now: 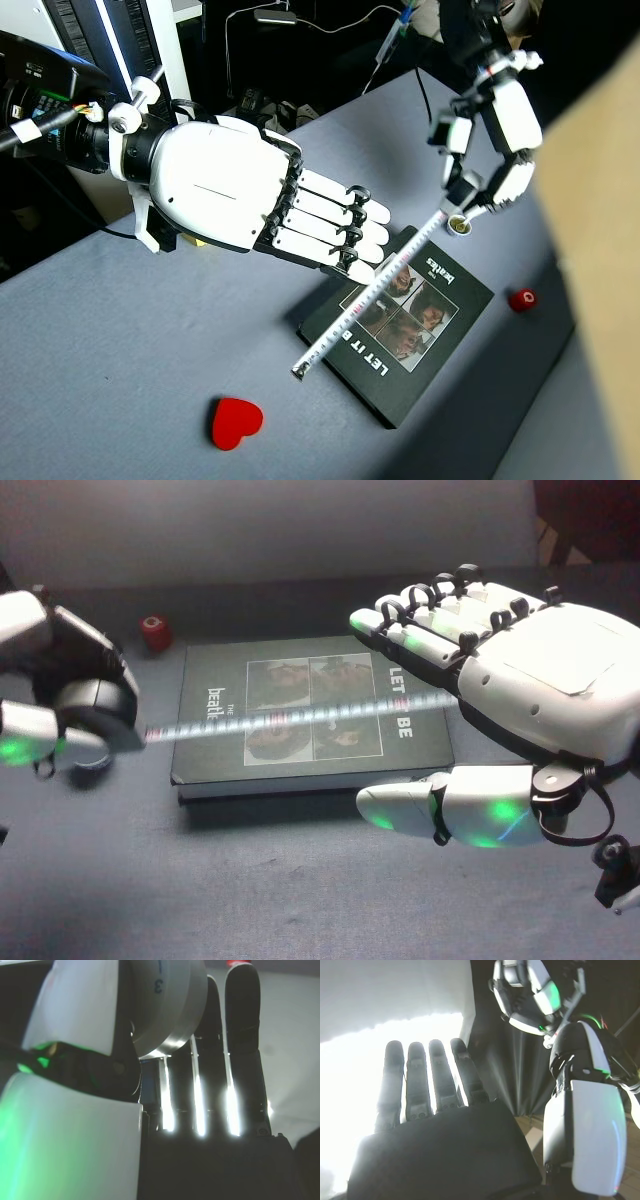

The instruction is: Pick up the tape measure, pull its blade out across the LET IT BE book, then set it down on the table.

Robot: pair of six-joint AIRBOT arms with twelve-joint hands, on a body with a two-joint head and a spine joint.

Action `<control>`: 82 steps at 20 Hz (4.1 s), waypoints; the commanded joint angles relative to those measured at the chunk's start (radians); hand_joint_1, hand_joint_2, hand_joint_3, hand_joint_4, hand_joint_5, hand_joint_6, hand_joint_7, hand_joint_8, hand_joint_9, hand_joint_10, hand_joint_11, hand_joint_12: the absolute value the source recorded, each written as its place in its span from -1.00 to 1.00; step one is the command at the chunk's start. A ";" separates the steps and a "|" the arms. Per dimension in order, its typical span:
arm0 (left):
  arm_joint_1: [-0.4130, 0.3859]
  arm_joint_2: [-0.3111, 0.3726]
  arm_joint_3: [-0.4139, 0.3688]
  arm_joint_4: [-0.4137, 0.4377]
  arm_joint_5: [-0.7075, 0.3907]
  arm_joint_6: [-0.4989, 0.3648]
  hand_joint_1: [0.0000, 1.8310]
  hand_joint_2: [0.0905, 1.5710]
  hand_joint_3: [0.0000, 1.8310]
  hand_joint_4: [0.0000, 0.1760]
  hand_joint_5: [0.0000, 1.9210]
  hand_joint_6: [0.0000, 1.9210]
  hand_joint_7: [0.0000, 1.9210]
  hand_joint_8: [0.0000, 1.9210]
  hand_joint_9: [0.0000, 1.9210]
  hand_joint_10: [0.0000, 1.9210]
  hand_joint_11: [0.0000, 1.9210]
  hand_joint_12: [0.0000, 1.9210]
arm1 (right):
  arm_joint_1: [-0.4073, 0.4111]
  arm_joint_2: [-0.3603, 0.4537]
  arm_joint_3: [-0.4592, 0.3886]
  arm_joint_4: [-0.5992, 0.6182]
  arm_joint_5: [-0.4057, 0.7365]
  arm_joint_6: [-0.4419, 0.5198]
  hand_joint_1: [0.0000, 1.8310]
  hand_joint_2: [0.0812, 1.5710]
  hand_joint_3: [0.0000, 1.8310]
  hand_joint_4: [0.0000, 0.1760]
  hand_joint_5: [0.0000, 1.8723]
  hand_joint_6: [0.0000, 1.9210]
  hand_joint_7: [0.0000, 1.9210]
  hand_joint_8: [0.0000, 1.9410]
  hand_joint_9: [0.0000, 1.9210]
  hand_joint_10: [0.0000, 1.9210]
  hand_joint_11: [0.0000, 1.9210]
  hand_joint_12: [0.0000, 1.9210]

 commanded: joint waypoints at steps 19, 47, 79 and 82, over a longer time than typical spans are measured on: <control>0.183 -0.039 0.002 0.214 -0.173 -0.197 0.51 0.35 -1.00 -1.00 0.12 -0.37 0.09 0.01 -0.09 0.31 -0.16 0.08 | -0.014 -0.002 -0.004 -0.073 0.092 0.015 -0.84 0.25 -1.00 -1.00 -1.00 -1.00 -1.00 -1.00 -1.00 -1.00 -1.00 -0.77; 0.255 -0.130 0.054 0.077 -0.235 -0.090 -0.32 0.28 -1.00 -1.00 -0.55 -1.00 -0.50 -1.00 -0.51 -1.00 -0.66 -0.44 | -0.021 -0.004 -0.004 -0.084 0.094 0.018 -0.84 0.27 -1.00 -1.00 -0.99 -1.00 -0.97 -1.00 -1.00 -1.00 -1.00 -0.65; -0.502 -0.129 -0.184 -1.085 -0.085 1.348 -0.16 0.50 -0.99 -1.00 0.32 1.00 0.39 1.00 0.35 1.00 0.43 1.00 | -0.028 -0.005 -0.003 -0.098 0.093 0.028 -0.08 0.68 -0.99 1.00 0.38 1.00 0.60 1.00 0.80 1.00 1.00 1.00; -0.466 -0.136 -0.232 -1.068 -0.131 1.320 -0.19 0.53 -0.99 -1.00 0.32 1.00 0.40 1.00 0.38 1.00 0.45 1.00 | -0.027 -0.004 -0.003 -0.098 0.090 0.028 -0.05 0.69 -0.99 1.00 0.37 1.00 0.60 1.00 0.81 1.00 1.00 1.00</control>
